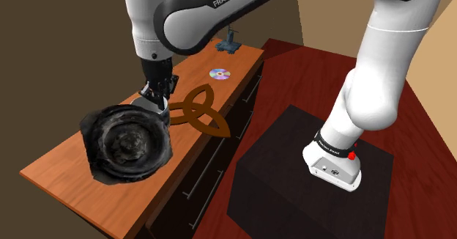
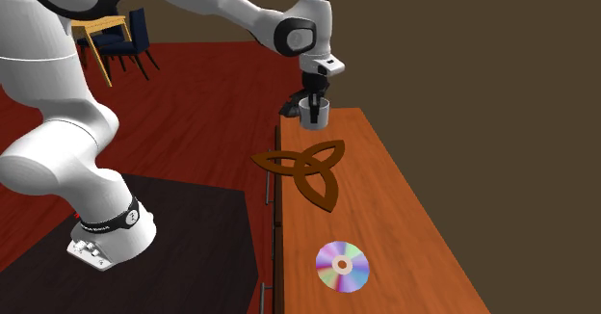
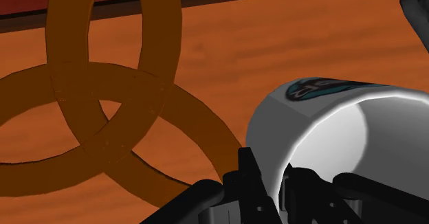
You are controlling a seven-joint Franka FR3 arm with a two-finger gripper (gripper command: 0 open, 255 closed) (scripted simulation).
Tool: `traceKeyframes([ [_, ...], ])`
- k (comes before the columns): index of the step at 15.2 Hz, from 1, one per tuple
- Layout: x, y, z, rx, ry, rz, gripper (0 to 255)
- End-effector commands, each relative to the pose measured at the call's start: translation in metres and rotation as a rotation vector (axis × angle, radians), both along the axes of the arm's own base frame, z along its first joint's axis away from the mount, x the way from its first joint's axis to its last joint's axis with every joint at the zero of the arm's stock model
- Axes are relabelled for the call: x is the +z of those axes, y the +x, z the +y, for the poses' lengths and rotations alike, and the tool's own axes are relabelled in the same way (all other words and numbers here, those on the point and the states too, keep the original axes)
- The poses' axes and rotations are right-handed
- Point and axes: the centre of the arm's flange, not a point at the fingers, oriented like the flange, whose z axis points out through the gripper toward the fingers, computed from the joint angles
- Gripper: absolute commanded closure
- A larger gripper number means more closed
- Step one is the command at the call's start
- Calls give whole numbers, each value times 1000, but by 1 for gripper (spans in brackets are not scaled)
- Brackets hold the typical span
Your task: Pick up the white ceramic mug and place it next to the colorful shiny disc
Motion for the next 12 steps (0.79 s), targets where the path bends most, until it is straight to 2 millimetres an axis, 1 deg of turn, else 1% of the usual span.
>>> traceKeyframes([
  [1, 12, 0, -1, 0, 1, -1, 255],
  [12, 70, 0, -1, 0, 1, -1, 255],
])
